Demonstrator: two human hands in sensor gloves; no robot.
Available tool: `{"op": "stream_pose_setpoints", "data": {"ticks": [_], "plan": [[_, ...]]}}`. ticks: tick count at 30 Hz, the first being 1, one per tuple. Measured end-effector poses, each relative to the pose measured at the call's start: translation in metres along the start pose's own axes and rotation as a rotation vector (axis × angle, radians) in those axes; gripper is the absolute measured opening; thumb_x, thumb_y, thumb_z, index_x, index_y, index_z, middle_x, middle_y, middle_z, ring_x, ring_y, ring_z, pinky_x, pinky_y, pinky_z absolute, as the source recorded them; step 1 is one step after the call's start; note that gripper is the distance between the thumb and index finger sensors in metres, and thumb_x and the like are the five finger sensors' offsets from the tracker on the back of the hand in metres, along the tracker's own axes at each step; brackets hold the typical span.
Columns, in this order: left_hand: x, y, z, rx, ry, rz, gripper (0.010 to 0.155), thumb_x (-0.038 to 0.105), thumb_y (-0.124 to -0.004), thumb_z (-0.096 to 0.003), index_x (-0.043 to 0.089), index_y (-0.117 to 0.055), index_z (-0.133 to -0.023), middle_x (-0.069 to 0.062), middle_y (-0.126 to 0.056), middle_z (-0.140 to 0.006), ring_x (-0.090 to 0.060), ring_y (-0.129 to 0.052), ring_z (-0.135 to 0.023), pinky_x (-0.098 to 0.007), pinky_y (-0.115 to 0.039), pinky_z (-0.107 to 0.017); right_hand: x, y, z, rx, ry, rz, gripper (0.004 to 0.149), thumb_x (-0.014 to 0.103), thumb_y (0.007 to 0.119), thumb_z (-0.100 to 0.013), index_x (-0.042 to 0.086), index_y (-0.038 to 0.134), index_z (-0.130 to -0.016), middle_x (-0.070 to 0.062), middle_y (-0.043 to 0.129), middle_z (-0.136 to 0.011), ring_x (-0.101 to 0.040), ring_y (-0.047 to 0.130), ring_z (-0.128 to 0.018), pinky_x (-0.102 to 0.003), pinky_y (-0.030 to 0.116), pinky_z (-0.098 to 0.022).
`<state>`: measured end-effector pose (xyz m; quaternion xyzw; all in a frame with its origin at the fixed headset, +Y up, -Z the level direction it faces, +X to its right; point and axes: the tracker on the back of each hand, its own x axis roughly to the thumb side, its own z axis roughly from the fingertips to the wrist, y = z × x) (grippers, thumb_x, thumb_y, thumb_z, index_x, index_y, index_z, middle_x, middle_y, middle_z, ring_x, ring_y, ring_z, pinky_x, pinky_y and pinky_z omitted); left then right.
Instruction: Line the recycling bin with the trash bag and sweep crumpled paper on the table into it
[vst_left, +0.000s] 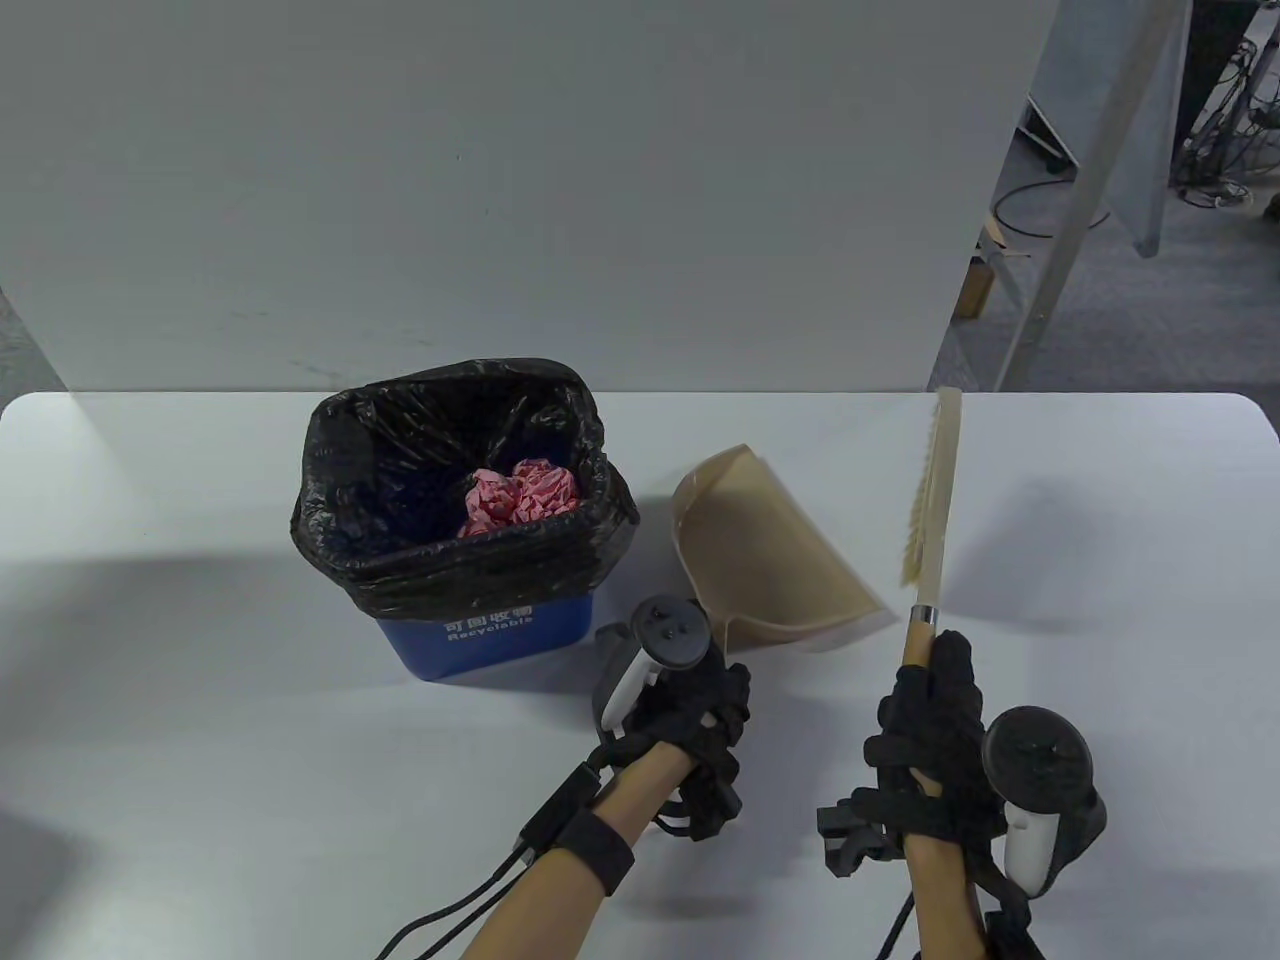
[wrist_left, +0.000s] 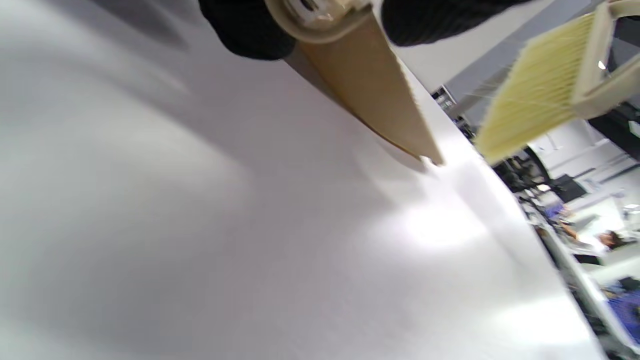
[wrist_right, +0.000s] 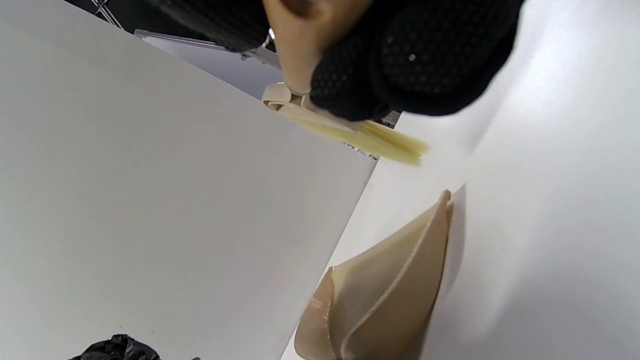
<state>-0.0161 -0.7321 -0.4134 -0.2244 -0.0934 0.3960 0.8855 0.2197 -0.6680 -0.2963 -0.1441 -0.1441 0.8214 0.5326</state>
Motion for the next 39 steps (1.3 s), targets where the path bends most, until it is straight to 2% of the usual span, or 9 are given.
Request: {"op": "stream_pose_setpoints", "data": {"ticks": [5,9,12,19,24,29,35,38,39], "plan": [[0.001,-0.004,0.000,-0.103,-0.050,0.099,0.090,0.052,-0.054,-0.0651,0.006,0.010,-0.109,-0.028,0.004,-0.116,-0.046,-0.035,-0.115,-0.056,-0.057,-0.084,0.000,0.001,0.000,0.011,0.004,0.006,0.061,0.026,0.055,-0.063,-0.004,0.033,-0.111,-0.034,0.059,-0.097,-0.034,0.086,-0.061,-0.042,0.085,-0.040],[-0.003,0.001,0.007,-0.006,-0.077,0.042,0.089,0.055,-0.057,-0.0623,0.006,-0.001,-0.112,-0.027,-0.005,-0.119,-0.052,-0.035,-0.113,-0.065,-0.055,-0.078,0.000,0.002,0.000,0.016,0.004,0.012,0.060,0.026,0.055,-0.063,-0.004,0.033,-0.111,-0.034,0.059,-0.097,-0.034,0.086,-0.061,-0.042,0.085,-0.040],[-0.003,0.009,0.019,0.090,-0.118,-0.039,0.091,0.054,-0.063,-0.0593,0.004,-0.008,-0.113,-0.030,-0.010,-0.118,-0.058,-0.034,-0.111,-0.072,-0.052,-0.074,0.002,0.004,0.000,0.027,-0.010,0.018,0.060,0.026,0.056,-0.063,-0.003,0.034,-0.111,-0.034,0.059,-0.097,-0.034,0.086,-0.061,-0.043,0.085,-0.040],[0.000,0.028,0.061,0.042,-0.202,-0.378,0.095,0.064,-0.060,-0.0576,0.015,-0.002,-0.115,-0.018,-0.002,-0.124,-0.057,-0.012,-0.112,-0.079,-0.033,-0.073,0.008,0.012,0.003,0.063,-0.050,0.067,0.060,0.025,0.058,-0.063,-0.002,0.037,-0.112,-0.034,0.061,-0.097,-0.035,0.086,-0.061,-0.044,0.085,-0.040],[-0.010,0.043,0.101,0.019,-0.216,-0.482,0.096,0.069,-0.057,-0.0570,0.021,0.000,-0.117,-0.013,0.006,-0.124,-0.048,0.008,-0.108,-0.080,-0.019,-0.071,0.009,0.025,0.004,0.122,-0.070,0.144,0.060,0.025,0.060,-0.063,-0.001,0.037,-0.112,-0.034,0.061,-0.097,-0.035,0.086,-0.062,-0.044,0.085,-0.041],[-0.021,0.062,0.126,0.057,-0.185,-0.565,0.094,0.071,-0.056,-0.0566,0.026,0.000,-0.118,-0.008,0.009,-0.123,-0.044,0.012,-0.106,-0.079,-0.015,-0.070,0.009,0.040,0.005,0.182,-0.089,0.246,0.059,0.025,0.062,-0.062,0.001,0.040,-0.112,-0.034,0.061,-0.098,-0.036,0.087,-0.064,-0.046,0.085,-0.043],[-0.047,0.069,0.133,0.080,-0.151,-0.580,0.092,0.071,-0.055,-0.0565,0.029,-0.002,-0.118,-0.003,0.009,-0.123,-0.043,0.013,-0.106,-0.079,-0.013,-0.069,0.006,0.054,0.004,0.264,-0.074,0.280,0.059,0.023,0.064,-0.061,0.004,0.041,-0.113,-0.035,0.057,-0.099,-0.038,0.085,-0.068,-0.049,0.085,-0.047],[-0.054,0.067,0.131,-0.028,-0.093,-0.511,0.092,0.072,-0.054,-0.0562,0.030,0.001,-0.117,-0.002,0.013,-0.121,-0.042,0.016,-0.104,-0.078,-0.010,-0.069,0.004,0.059,0.005,0.285,-0.065,0.287,0.059,0.023,0.064,-0.061,0.007,0.041,-0.113,-0.036,0.054,-0.100,-0.038,0.084,-0.069,-0.049,0.085,-0.048],[-0.055,0.066,0.131,-0.023,-0.104,-0.483,0.092,0.071,-0.055,-0.0561,0.030,0.002,-0.116,-0.002,0.013,-0.120,-0.042,0.016,-0.104,-0.077,-0.009,-0.069,0.004,0.061,0.005,0.294,-0.055,0.277,0.059,0.023,0.064,-0.061,0.007,0.041,-0.113,-0.037,0.053,-0.100,-0.039,0.084,-0.069,-0.049,0.084,-0.049]]}}
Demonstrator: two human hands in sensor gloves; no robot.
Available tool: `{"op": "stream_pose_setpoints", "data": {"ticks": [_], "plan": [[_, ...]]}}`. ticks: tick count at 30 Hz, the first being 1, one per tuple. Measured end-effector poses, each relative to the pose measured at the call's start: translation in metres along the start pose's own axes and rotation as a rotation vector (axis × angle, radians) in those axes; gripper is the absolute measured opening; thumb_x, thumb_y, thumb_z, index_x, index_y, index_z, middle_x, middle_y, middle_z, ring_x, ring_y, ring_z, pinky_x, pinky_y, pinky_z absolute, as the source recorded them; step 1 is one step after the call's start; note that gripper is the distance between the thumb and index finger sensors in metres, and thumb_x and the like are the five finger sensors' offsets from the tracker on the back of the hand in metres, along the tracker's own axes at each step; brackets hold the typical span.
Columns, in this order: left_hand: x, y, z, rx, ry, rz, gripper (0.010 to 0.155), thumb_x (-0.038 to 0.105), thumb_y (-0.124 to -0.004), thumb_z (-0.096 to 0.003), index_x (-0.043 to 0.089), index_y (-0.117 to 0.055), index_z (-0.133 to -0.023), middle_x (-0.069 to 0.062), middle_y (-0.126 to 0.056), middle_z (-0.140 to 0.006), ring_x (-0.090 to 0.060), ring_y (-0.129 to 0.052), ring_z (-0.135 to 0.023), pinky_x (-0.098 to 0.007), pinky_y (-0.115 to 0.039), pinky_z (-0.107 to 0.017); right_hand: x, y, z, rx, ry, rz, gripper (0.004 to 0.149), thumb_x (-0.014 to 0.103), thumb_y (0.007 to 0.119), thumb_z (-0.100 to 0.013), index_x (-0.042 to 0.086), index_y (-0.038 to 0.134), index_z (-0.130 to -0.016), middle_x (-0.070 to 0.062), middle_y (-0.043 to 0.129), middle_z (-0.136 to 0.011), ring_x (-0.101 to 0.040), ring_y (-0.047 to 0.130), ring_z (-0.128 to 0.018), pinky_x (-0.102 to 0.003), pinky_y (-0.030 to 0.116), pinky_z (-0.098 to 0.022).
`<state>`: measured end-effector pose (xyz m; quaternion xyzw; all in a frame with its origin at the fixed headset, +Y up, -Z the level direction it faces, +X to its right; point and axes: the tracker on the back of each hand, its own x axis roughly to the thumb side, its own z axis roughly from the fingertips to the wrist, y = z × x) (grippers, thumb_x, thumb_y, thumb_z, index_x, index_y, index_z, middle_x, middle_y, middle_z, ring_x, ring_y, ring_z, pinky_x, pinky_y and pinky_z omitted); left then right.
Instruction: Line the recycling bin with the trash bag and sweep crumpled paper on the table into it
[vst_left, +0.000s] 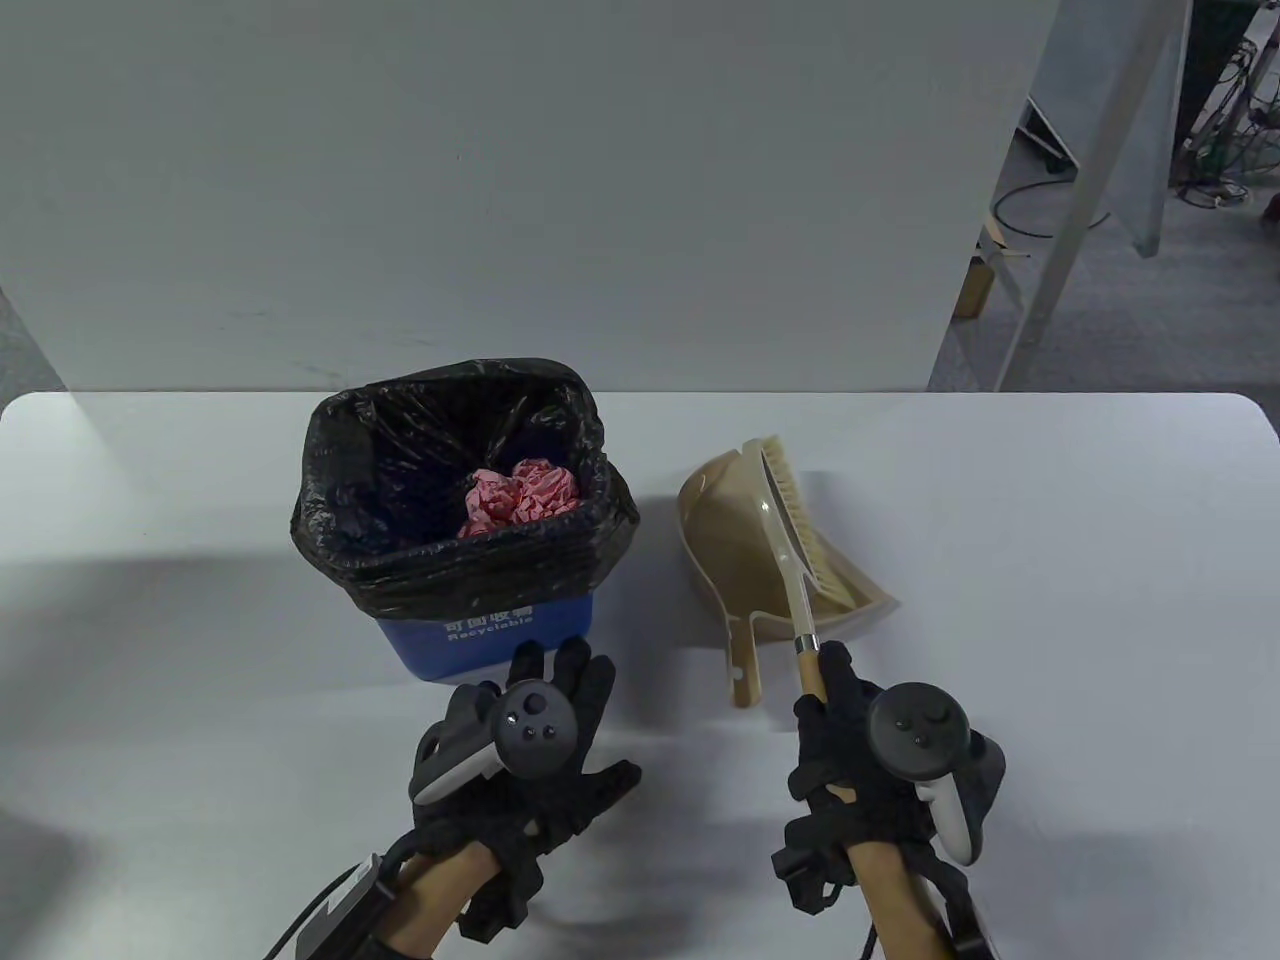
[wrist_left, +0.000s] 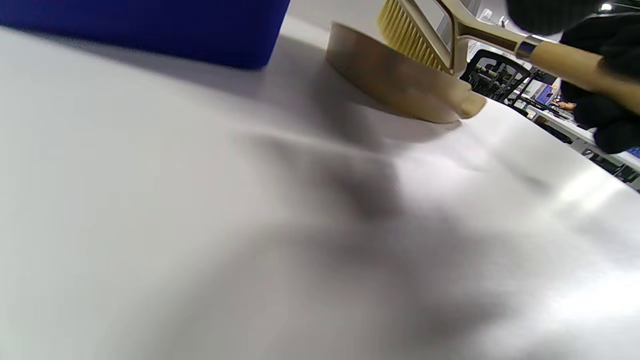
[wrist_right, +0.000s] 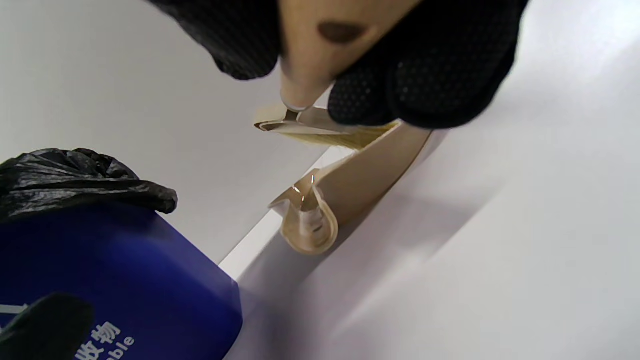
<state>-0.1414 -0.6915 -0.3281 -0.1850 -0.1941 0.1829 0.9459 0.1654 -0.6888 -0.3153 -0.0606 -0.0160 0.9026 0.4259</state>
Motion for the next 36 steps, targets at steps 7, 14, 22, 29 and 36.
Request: {"op": "stream_pose_setpoints", "data": {"ticks": [7,14,22,29,36], "plan": [[-0.003,0.002,0.000,0.001,-0.001,0.045,0.092,0.071,-0.054,-0.0561,0.029,0.001,-0.116,-0.002,0.012,-0.121,-0.042,0.015,-0.104,-0.077,-0.011,-0.069,-0.003,0.014,-0.006,0.170,0.026,-0.193,0.061,0.018,0.063,-0.060,0.007,0.035,-0.113,-0.041,0.039,-0.102,-0.046,0.074,-0.074,-0.055,0.078,-0.053],[-0.007,-0.001,-0.004,-0.044,0.005,0.114,0.092,0.071,-0.054,-0.0563,0.029,0.001,-0.116,-0.003,0.012,-0.121,-0.042,0.014,-0.105,-0.077,-0.012,-0.070,-0.005,0.030,-0.010,0.306,0.020,-0.242,0.063,0.015,0.060,-0.059,0.003,0.029,-0.113,-0.044,0.023,-0.101,-0.053,0.063,-0.078,-0.059,0.069,-0.056],[-0.010,0.000,-0.005,-0.031,0.010,0.135,0.091,0.070,-0.055,-0.0564,0.028,0.000,-0.117,-0.004,0.010,-0.122,-0.043,0.012,-0.106,-0.076,-0.013,-0.071,-0.004,0.037,-0.010,0.370,-0.004,-0.253,0.065,0.016,0.058,-0.060,0.003,0.022,-0.113,-0.045,0.013,-0.099,-0.056,0.055,-0.081,-0.060,0.064,-0.059],[-0.011,0.001,-0.004,-0.031,0.019,0.151,0.091,0.070,-0.055,-0.0564,0.027,-0.001,-0.117,-0.004,0.009,-0.122,-0.043,0.011,-0.106,-0.076,-0.014,-0.071,-0.005,0.040,-0.010,0.409,0.015,-0.251,0.066,0.016,0.058,-0.060,0.002,0.020,-0.112,-0.046,0.012,-0.098,-0.058,0.052,-0.084,-0.061,0.063,-0.060],[-0.023,0.008,0.000,0.026,0.041,0.189,0.090,0.069,-0.056,-0.0560,0.026,-0.005,-0.118,-0.006,0.004,-0.123,-0.044,0.006,-0.108,-0.077,-0.017,-0.071,-0.003,0.029,-0.009,0.329,-0.010,-0.147,0.068,0.027,0.058,-0.063,0.007,0.017,-0.114,-0.046,0.007,-0.101,-0.064,0.035,-0.087,-0.069,0.050,-0.061]]}}
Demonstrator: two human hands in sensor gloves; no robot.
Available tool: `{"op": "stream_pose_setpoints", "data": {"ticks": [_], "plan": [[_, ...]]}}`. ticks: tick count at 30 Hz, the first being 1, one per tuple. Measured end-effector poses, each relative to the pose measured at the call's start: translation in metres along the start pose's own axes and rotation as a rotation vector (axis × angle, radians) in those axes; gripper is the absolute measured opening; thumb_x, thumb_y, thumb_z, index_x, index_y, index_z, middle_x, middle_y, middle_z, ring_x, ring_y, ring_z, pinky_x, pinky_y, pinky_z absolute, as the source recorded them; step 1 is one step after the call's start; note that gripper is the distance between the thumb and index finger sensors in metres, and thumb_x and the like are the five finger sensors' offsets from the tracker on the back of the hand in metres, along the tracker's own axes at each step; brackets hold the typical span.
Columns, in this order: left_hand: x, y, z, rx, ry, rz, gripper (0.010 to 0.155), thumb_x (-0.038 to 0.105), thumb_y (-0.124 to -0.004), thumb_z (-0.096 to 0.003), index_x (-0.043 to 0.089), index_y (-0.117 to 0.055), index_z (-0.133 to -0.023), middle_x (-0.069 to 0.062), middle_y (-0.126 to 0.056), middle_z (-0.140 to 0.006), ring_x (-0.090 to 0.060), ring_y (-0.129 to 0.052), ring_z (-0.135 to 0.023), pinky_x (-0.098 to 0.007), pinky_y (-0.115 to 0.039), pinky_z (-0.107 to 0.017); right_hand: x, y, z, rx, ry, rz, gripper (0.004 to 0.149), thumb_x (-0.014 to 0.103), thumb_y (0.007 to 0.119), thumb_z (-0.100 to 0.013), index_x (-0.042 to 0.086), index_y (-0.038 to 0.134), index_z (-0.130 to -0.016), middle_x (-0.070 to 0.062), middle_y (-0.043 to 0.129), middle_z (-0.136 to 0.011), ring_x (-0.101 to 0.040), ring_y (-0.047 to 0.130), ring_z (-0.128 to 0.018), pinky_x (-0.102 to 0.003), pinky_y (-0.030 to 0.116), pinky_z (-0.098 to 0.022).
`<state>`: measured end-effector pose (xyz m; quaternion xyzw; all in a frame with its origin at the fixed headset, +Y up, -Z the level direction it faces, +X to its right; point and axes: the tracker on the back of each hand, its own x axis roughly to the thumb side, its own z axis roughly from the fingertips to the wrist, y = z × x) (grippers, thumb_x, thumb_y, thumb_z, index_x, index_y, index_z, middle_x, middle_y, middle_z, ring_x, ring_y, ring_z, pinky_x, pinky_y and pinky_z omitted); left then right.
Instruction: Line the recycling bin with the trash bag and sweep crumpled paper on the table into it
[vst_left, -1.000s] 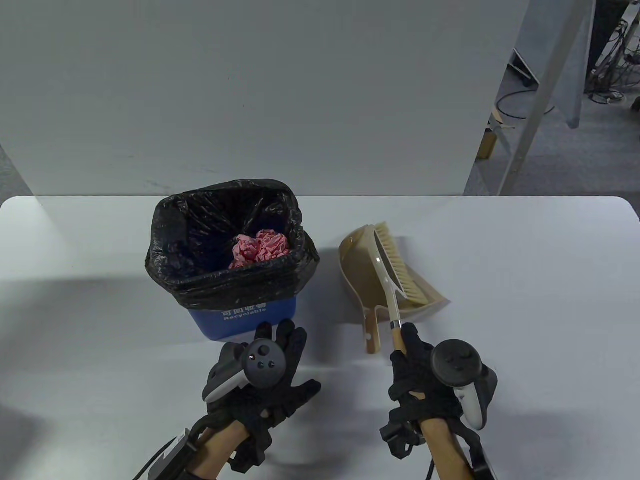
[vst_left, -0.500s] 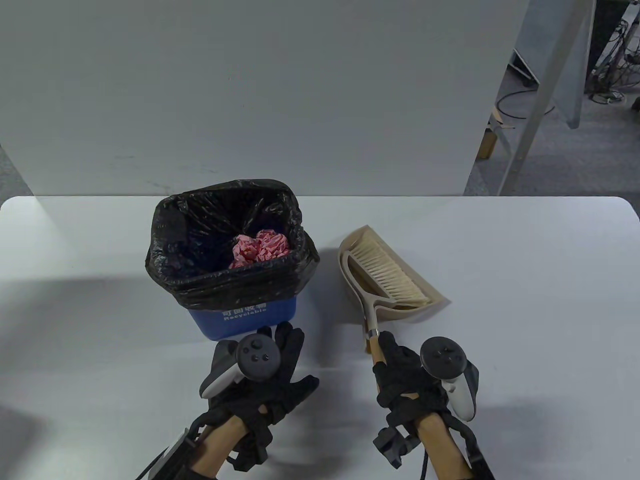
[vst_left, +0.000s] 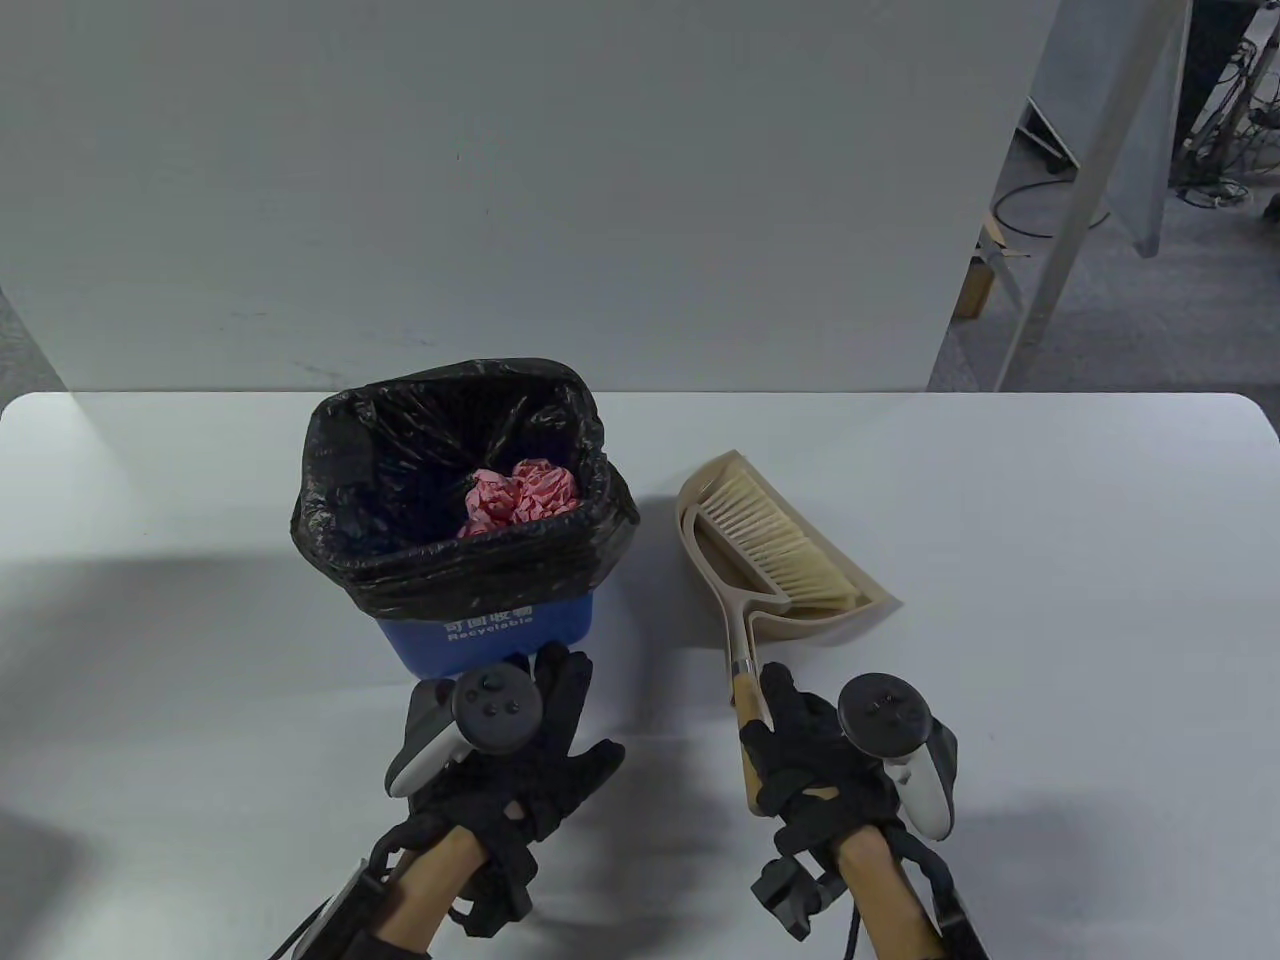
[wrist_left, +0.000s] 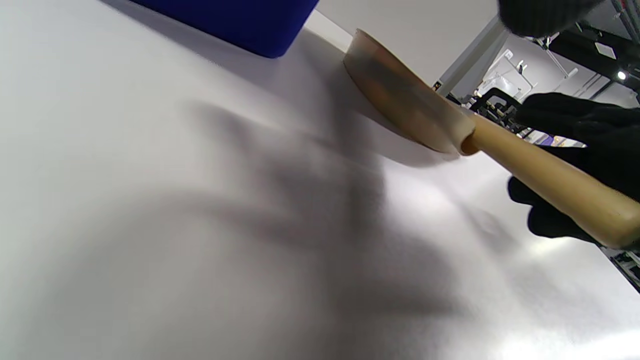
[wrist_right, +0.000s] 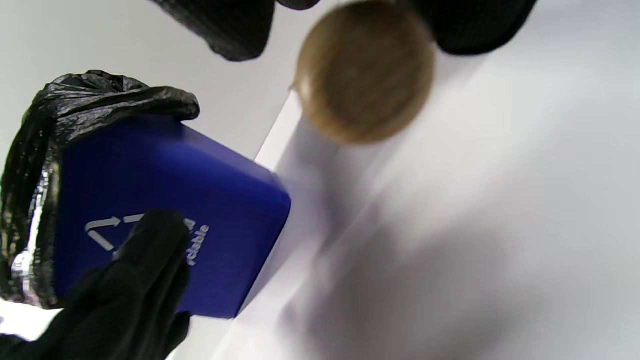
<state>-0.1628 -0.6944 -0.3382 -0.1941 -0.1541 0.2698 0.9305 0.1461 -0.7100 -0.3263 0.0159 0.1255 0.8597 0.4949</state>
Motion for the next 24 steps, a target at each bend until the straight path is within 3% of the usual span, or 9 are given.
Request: {"op": "stream_pose_setpoints", "data": {"ticks": [8,14,24], "plan": [[0.004,0.004,0.003,0.033,-0.008,-0.093,0.090,0.070,-0.056,-0.0552,0.027,-0.008,-0.118,-0.005,0.001,-0.124,-0.044,0.003,-0.110,-0.077,-0.018,-0.071,0.016,-0.024,0.016,-0.322,-0.160,0.304,0.068,0.039,0.058,-0.063,0.021,0.018,-0.116,-0.035,-0.002,-0.111,-0.064,0.003,-0.092,-0.076,0.023,-0.064],[0.009,0.006,0.008,0.061,-0.033,-0.128,0.091,0.070,-0.056,-0.0548,0.027,-0.008,-0.118,-0.005,0.001,-0.124,-0.044,0.003,-0.109,-0.078,-0.018,-0.071,0.019,-0.026,0.020,-0.328,-0.162,0.425,0.069,0.046,0.056,-0.062,0.029,0.013,-0.114,-0.027,-0.012,-0.112,-0.056,-0.015,-0.089,-0.074,0.007,-0.062],[0.007,0.009,0.010,0.090,-0.032,-0.130,0.090,0.070,-0.056,-0.0545,0.027,-0.008,-0.118,-0.004,0.001,-0.124,-0.043,0.003,-0.109,-0.077,-0.017,-0.071,0.019,-0.024,0.020,-0.294,-0.172,0.431,0.070,0.048,0.055,-0.062,0.028,0.011,-0.113,-0.028,-0.012,-0.112,-0.056,-0.014,-0.088,-0.075,0.008,-0.062]]}}
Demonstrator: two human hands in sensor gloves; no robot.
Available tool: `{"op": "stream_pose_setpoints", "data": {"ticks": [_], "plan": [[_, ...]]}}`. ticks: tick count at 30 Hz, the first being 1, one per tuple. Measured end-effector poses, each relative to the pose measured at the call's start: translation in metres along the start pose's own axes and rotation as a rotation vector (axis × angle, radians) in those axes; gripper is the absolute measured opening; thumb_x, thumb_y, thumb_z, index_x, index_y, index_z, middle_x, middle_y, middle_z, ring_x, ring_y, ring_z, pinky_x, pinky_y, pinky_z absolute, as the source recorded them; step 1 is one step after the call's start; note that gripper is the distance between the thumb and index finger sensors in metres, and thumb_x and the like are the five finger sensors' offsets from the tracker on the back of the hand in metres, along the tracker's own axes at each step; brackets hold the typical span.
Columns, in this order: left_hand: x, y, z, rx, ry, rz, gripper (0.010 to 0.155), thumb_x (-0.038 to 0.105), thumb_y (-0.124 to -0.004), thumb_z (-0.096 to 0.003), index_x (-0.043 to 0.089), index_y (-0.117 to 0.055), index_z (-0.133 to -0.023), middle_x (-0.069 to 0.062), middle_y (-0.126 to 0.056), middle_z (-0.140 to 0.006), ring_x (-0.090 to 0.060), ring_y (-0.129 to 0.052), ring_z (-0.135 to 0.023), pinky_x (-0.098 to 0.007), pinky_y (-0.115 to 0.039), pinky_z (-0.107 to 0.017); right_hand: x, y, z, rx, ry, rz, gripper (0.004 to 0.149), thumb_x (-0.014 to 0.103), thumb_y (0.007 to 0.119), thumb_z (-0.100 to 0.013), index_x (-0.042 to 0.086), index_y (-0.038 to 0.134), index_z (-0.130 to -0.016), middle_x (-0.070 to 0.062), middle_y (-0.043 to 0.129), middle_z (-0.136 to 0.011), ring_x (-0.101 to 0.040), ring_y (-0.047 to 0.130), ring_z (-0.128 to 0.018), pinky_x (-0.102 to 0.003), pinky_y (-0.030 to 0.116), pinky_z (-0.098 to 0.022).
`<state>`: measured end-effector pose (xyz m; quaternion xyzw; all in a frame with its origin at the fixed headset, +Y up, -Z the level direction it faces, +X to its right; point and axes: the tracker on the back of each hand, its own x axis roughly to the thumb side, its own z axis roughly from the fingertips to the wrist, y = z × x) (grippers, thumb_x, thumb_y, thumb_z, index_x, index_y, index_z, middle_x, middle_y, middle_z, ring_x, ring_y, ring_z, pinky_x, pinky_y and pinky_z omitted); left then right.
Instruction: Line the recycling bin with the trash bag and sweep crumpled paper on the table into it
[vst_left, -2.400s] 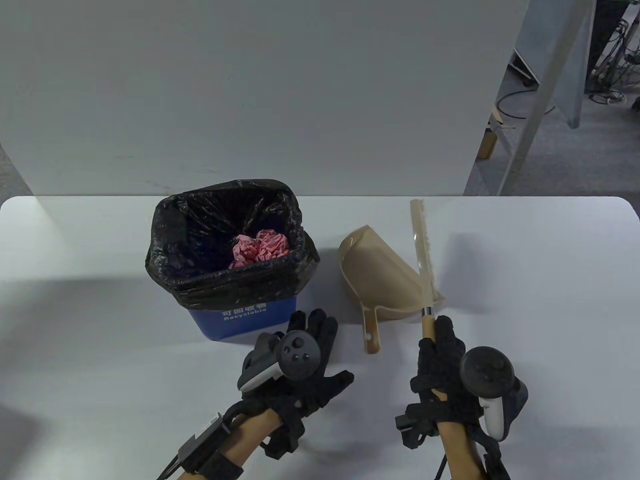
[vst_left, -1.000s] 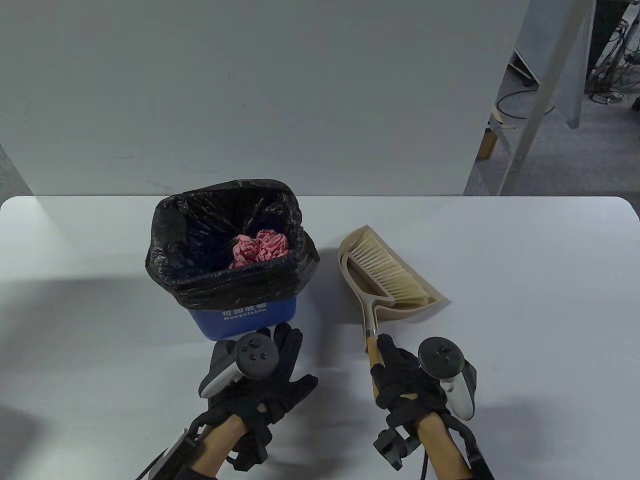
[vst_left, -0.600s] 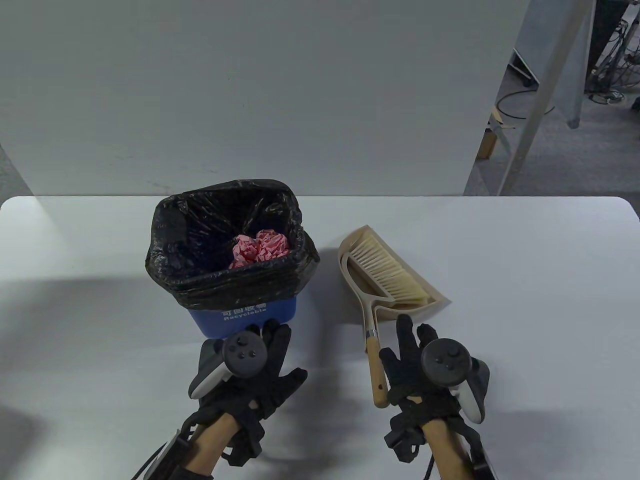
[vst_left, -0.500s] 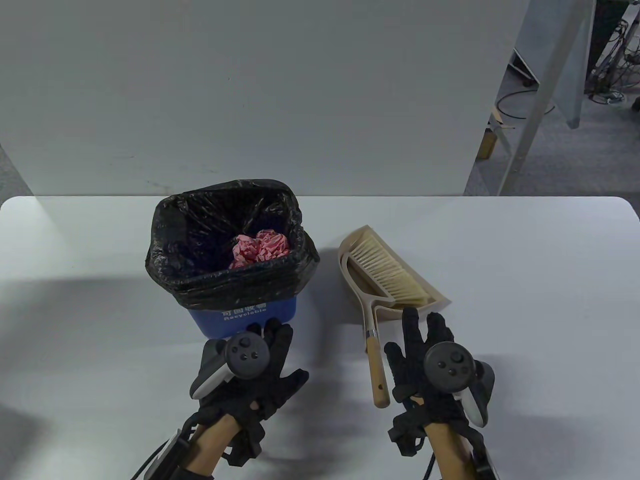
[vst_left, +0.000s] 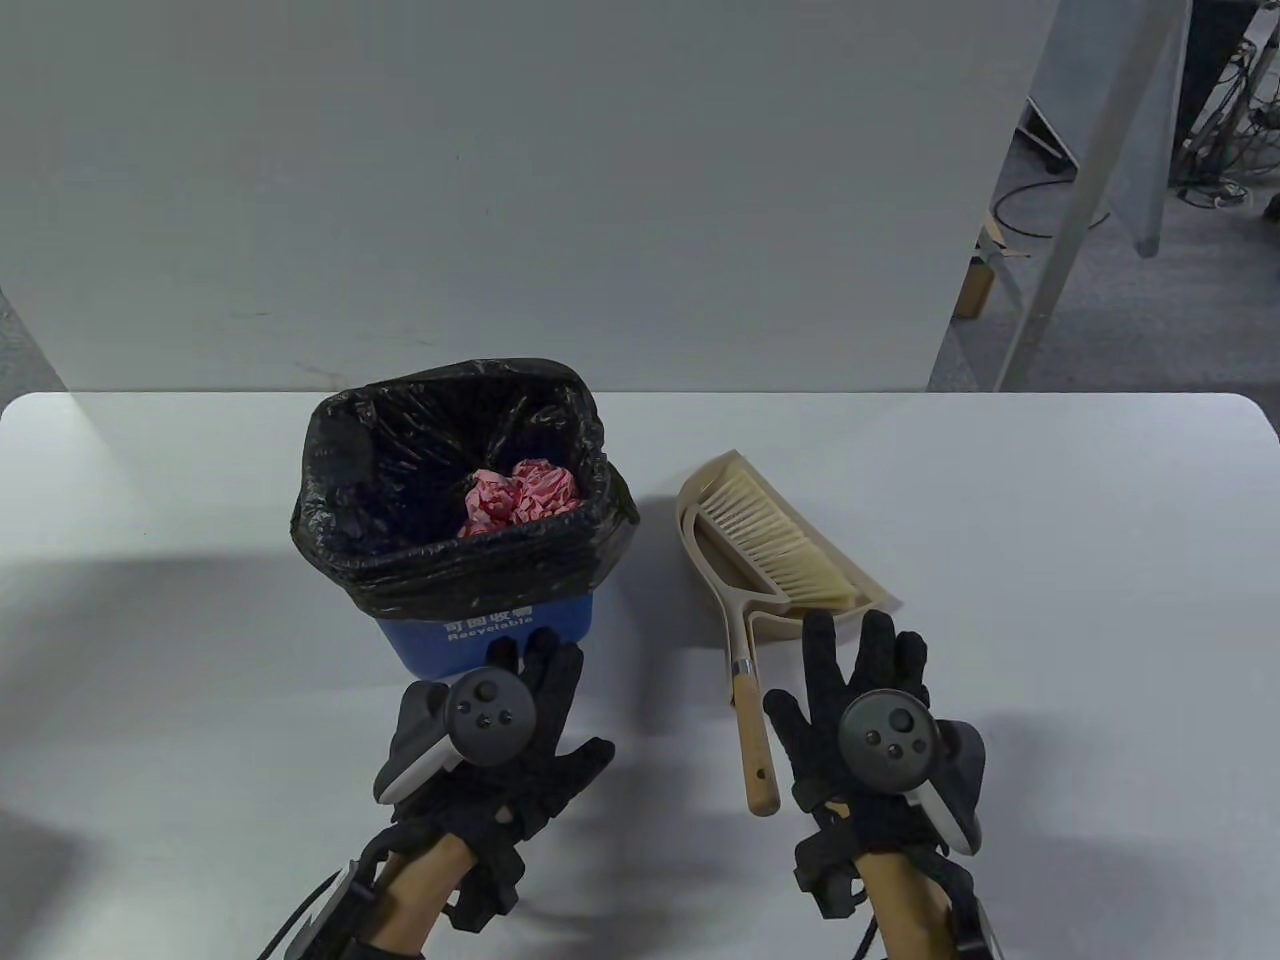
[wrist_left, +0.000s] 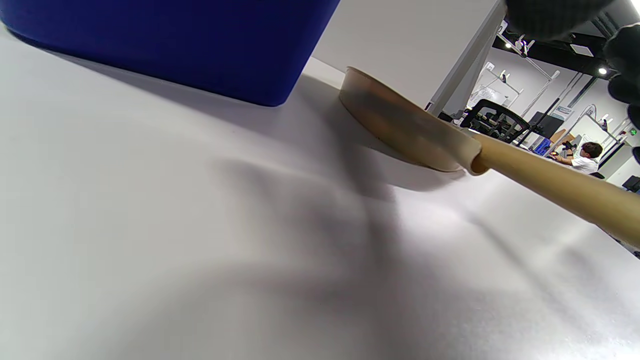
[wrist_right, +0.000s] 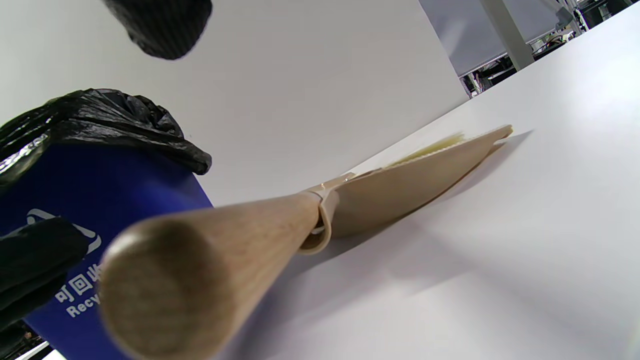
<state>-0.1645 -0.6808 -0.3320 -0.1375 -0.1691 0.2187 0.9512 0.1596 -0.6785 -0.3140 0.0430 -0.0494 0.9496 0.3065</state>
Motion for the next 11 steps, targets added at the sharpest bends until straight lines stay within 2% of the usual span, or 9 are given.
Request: {"op": "stream_pose_setpoints", "data": {"ticks": [11], "plan": [[0.0003,-0.0014,-0.0004,-0.007,0.000,-0.006,0.090,0.070,-0.056,-0.0547,0.027,-0.008,-0.118,-0.004,0.001,-0.124,-0.043,0.003,-0.110,-0.077,-0.018,-0.071,0.0010,0.0038,0.0008,0.066,-0.010,-0.038,0.071,0.048,0.054,-0.062,0.023,0.013,-0.114,-0.031,-0.009,-0.112,-0.059,-0.009,-0.090,-0.075,0.012,-0.063]]}}
